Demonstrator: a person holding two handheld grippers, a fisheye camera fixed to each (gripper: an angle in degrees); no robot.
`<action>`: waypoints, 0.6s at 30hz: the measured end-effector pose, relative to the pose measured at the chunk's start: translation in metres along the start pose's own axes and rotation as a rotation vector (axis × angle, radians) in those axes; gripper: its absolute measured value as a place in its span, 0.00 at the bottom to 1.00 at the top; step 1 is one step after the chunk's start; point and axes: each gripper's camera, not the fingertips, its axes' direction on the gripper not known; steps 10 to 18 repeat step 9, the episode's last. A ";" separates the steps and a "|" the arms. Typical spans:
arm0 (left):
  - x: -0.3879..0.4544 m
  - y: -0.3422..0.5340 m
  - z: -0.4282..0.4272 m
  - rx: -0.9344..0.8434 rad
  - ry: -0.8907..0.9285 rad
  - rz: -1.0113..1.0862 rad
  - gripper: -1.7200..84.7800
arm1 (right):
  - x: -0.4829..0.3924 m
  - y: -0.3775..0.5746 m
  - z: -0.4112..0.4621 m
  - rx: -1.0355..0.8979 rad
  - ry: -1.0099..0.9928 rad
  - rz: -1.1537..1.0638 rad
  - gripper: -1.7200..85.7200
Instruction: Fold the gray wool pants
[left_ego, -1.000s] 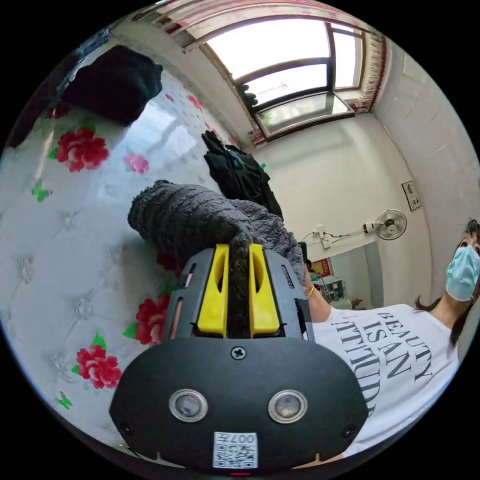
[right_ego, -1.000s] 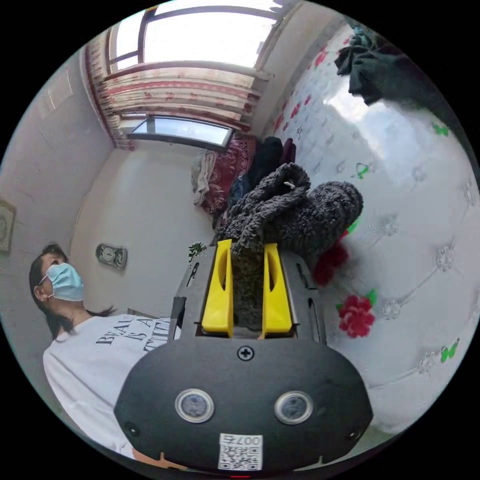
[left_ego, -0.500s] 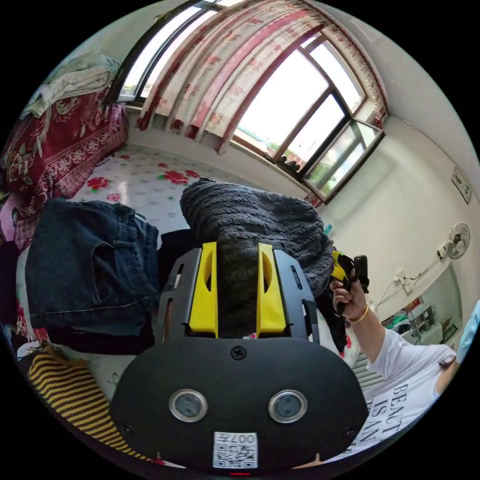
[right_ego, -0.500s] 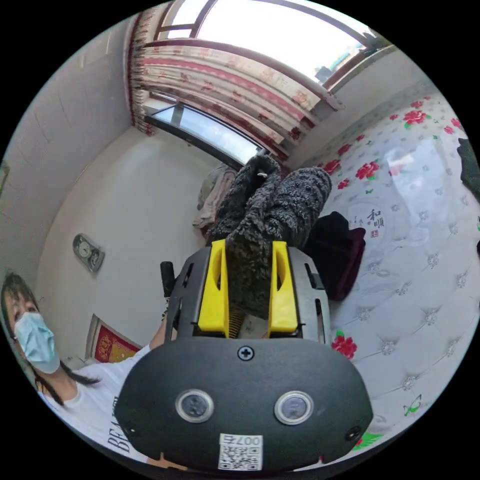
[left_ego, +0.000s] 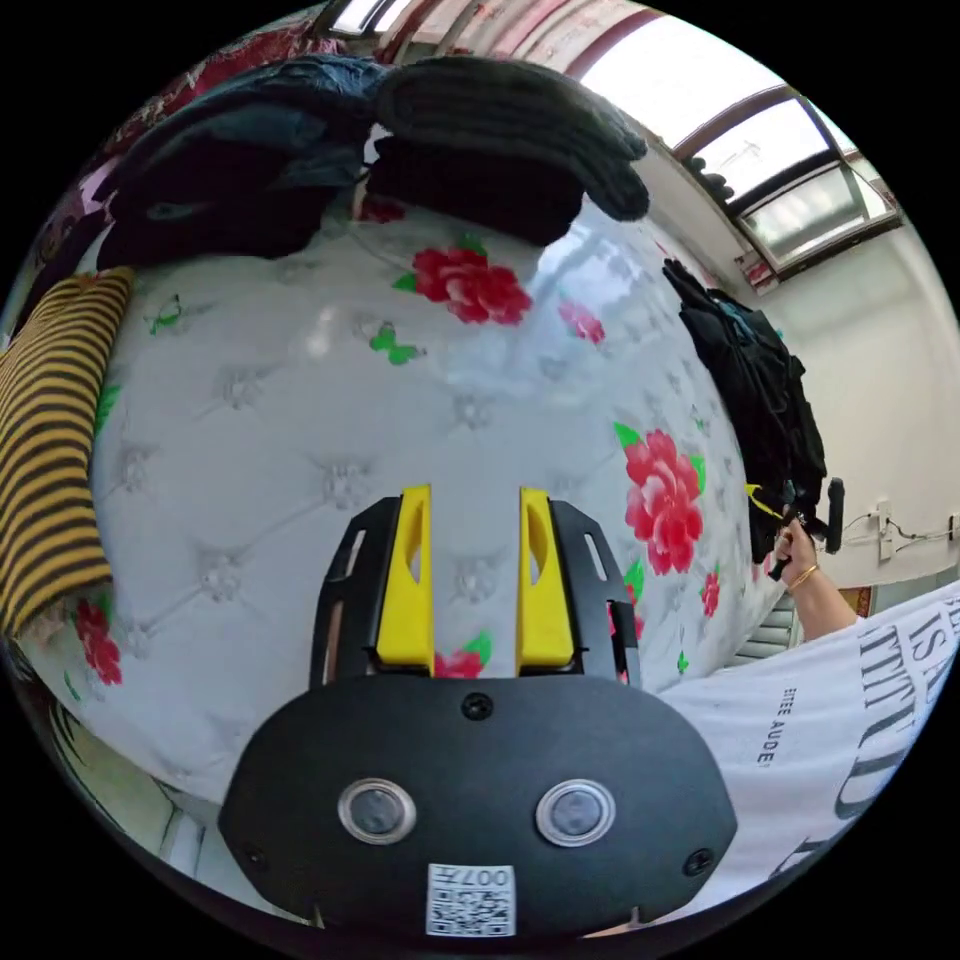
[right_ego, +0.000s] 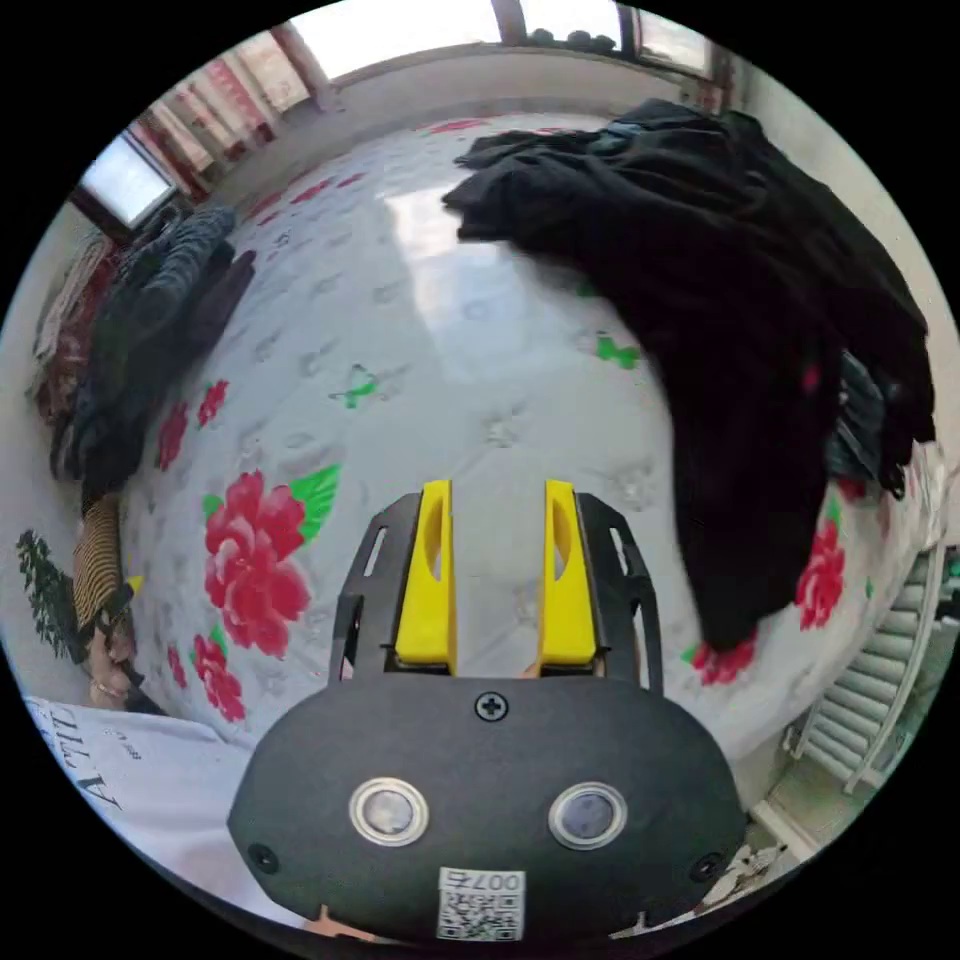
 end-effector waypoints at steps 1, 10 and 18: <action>0.014 0.021 0.008 -0.046 -0.002 0.012 0.16 | 0.054 0.022 -0.014 0.023 0.088 0.112 0.15; 0.115 0.036 0.026 -0.143 0.105 0.243 0.14 | 0.202 0.110 0.043 0.037 0.054 0.462 0.13; 0.115 0.036 0.026 -0.143 0.105 0.243 0.14 | 0.202 0.110 0.043 0.037 0.054 0.462 0.13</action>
